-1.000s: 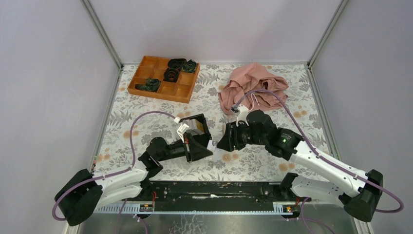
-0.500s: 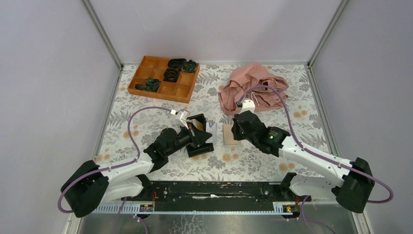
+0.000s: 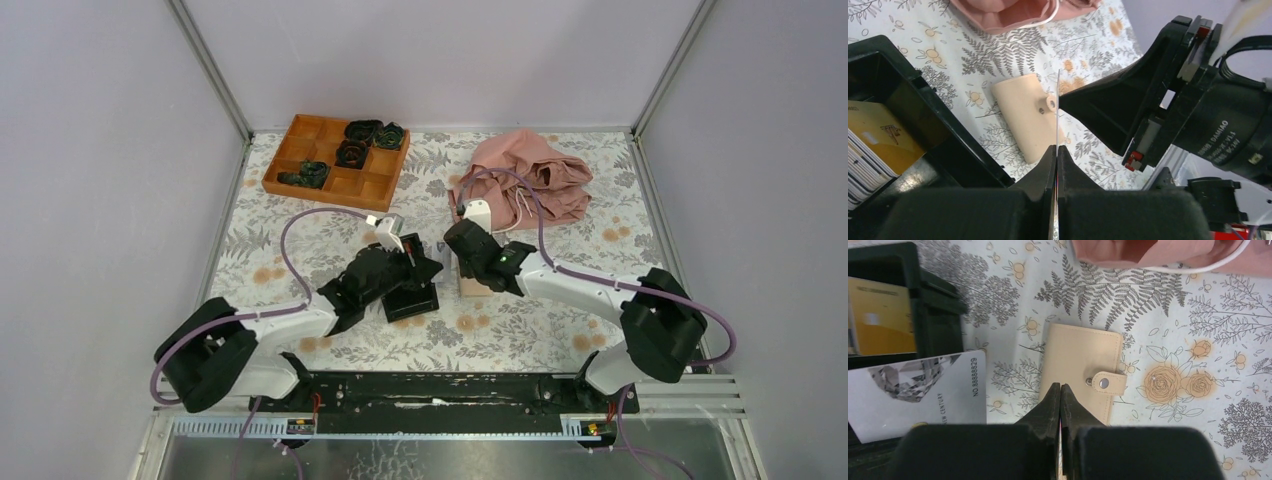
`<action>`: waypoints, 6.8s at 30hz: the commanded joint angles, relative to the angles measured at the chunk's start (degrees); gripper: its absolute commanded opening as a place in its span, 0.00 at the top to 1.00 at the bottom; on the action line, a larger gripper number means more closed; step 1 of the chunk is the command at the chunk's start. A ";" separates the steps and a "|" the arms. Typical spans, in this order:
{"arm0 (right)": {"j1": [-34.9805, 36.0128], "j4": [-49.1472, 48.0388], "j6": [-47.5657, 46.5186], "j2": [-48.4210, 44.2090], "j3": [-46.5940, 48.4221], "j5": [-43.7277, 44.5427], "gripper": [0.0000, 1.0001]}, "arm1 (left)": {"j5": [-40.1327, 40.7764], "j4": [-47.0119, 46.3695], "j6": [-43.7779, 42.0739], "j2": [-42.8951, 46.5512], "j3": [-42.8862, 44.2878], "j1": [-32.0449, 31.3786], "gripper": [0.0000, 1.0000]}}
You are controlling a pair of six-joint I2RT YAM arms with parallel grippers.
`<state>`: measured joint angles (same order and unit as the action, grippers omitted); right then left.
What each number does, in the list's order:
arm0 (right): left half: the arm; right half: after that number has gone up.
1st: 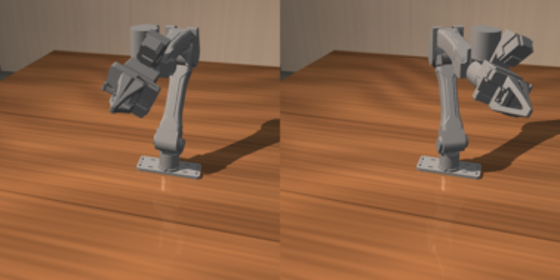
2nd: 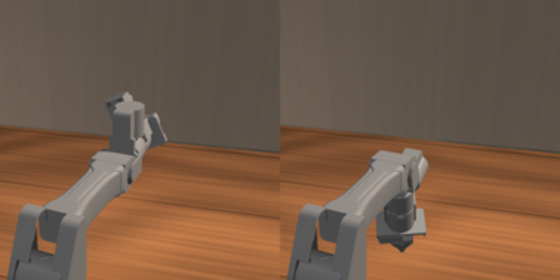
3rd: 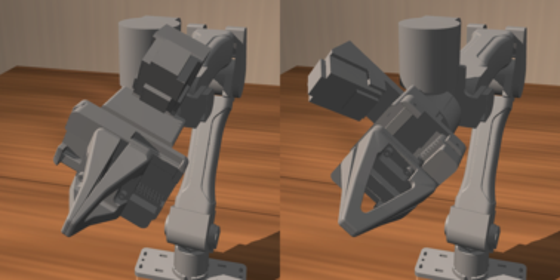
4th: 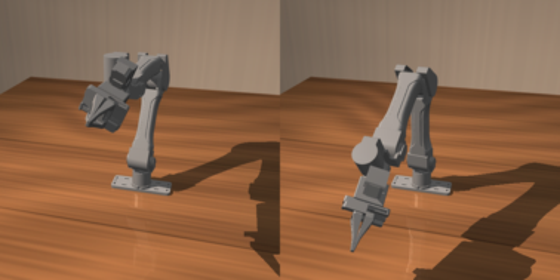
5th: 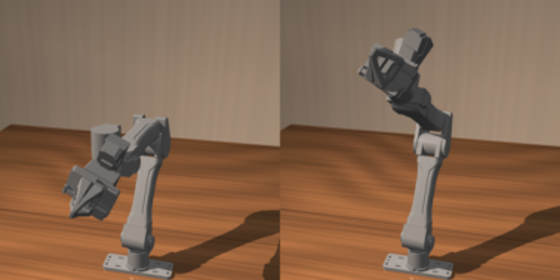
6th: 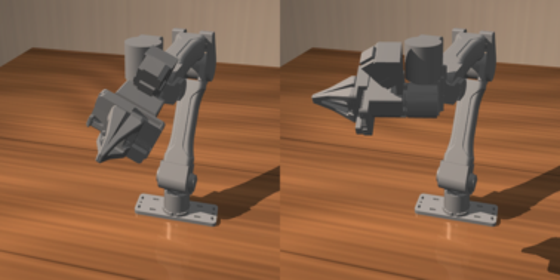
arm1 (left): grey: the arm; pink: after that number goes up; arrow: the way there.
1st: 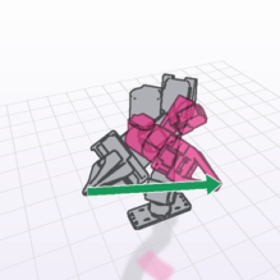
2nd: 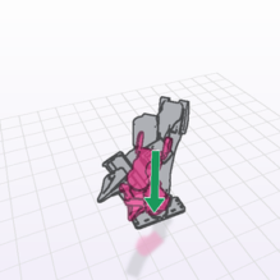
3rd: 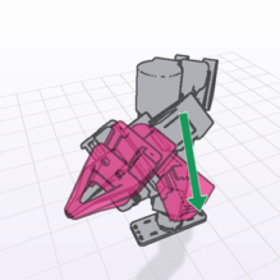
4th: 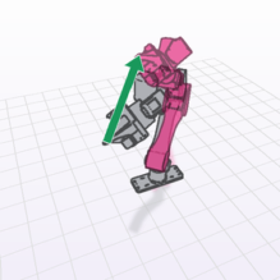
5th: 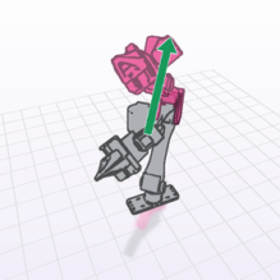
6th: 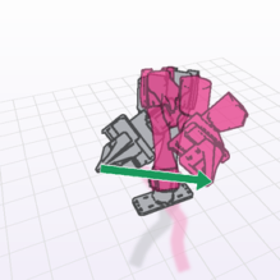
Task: Put the credit cards into the card holder
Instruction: Pick up the credit card from the storage box, then move the storage box to the center of the board, then adjust the credit card at the center of the board.
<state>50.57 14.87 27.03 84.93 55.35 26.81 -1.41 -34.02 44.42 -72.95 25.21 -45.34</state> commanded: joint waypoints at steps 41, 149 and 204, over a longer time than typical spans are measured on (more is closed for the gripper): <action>-8.56 -2.09 4.30 0.08 -8.57 2.24 1.00 | 8.91 2.92 2.66 -22.88 14.53 -4.97 1.00; -44.07 -41.64 18.19 -7.70 -33.79 -57.02 0.76 | -2.25 -23.80 22.42 -33.53 14.30 -3.89 1.00; -45.56 -63.42 25.95 4.89 -38.09 -67.72 0.66 | -5.63 -30.82 28.84 -45.78 19.51 -4.32 1.00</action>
<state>5.32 -43.44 51.55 88.99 17.63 -38.41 -5.45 -60.55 72.58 -117.84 43.09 -49.47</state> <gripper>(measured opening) 0.340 0.012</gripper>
